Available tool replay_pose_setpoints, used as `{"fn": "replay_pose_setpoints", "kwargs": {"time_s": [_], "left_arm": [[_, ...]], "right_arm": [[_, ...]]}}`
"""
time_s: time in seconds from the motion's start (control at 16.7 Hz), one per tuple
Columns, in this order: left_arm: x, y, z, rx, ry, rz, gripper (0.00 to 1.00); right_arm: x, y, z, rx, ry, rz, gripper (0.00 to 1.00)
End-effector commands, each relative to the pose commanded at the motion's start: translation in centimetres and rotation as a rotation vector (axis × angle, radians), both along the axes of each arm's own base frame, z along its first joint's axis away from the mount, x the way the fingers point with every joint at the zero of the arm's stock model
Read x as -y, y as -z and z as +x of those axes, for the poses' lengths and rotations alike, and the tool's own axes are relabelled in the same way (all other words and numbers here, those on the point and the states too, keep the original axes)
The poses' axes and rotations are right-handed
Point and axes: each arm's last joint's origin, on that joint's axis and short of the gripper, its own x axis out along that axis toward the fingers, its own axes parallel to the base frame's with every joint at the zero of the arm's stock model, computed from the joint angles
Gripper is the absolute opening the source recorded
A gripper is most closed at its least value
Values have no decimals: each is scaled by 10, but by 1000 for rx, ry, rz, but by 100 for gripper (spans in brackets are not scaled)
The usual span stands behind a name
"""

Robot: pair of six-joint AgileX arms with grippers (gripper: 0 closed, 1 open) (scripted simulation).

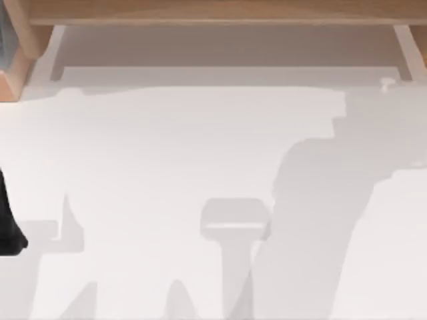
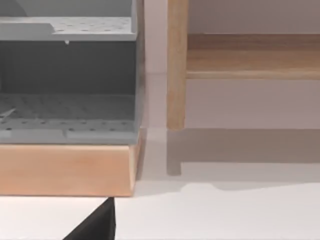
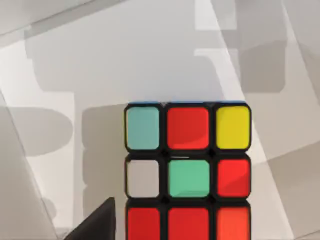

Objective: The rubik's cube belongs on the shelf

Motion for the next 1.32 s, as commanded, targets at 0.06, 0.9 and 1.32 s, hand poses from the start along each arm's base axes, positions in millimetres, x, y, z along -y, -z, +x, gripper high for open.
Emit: {"fn": "replay_pose_setpoints", "kwargs": {"time_s": [0.06, 0.9, 1.32], "left_arm": [[0, 0, 0, 0, 0, 0, 100], [0, 0, 0, 0, 0, 0, 100], [0, 0, 0, 0, 0, 0, 100]], "right_arm": [[-5, 12, 3, -54, 0, 17, 100], [-5, 76, 22, -139, -7, 42, 100], [-9, 89, 28, -139, -7, 42, 85]]}}
